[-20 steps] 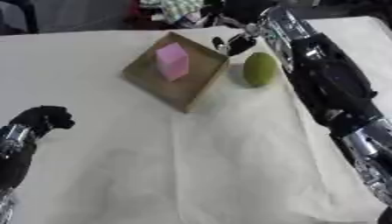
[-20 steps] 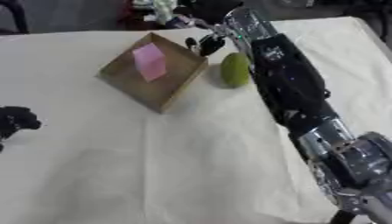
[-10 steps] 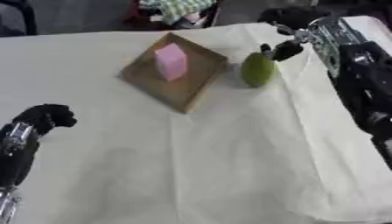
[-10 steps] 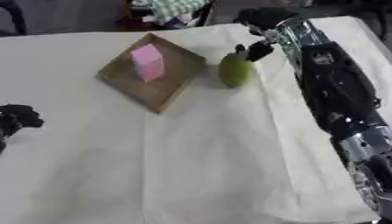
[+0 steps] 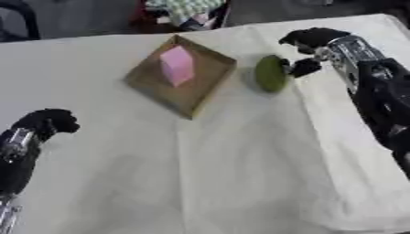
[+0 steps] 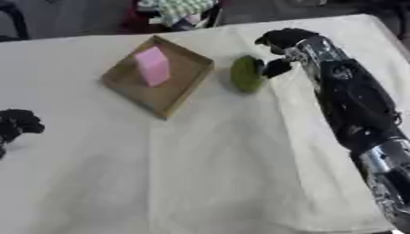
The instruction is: Pick up objects on the table and place them in the box.
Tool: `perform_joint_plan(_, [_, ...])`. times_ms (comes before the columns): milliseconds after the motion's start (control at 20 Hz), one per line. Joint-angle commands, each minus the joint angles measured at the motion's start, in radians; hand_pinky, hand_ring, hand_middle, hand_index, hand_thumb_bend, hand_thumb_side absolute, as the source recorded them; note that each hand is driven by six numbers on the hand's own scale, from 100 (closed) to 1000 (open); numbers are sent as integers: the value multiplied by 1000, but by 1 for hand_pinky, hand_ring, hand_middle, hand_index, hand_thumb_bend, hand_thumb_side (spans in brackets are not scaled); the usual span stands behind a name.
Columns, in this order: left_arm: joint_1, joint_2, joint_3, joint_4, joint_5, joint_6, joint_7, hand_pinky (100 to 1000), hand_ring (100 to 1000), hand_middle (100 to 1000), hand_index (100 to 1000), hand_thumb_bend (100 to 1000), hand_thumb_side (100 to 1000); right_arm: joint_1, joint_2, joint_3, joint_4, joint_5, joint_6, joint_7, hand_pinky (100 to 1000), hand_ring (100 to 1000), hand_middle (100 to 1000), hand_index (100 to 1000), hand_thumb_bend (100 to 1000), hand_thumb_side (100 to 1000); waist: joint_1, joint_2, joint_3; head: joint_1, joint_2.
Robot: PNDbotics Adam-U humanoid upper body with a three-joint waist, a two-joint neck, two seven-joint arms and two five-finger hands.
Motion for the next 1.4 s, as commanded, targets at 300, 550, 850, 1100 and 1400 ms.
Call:
perform_joint_plan(300, [-4,23,8,-11,-1,-2,3,703,645,611,743,100,1000,-2,-79,32,-184,-121,-37,21,834,902,954,1000,100,436,-10,-21,-1,2,-11])
perform_joint_plan(550, [-3,24,10,-12,-2,-1,6,703,645,611,743,100,1000,29,-101,72,-220,-174,-57,66,837,905,956,1000,100,588,-14,-23,-3,3,-13])
perform_joint_plan(850, [-3,23,9,-12,-1,-1,5,703,645,611,743,100,1000,59,-74,117,-174,-159,-94,112,837,908,957,1000,100,757,-9,-23,-4,1,-16])
perform_joint_plan(1100, [-4,23,8,-12,0,-2,4,703,645,611,743,100,1000,62,-64,119,-154,-142,-106,108,835,906,946,1000,100,799,-7,-22,-3,-2,-17])
perform_joint_plan(1400, [-3,21,7,-11,2,-2,3,703,646,611,743,100,1000,53,-2,125,-126,-103,-128,76,804,857,734,885,100,367,-1,-23,-4,-8,-16])
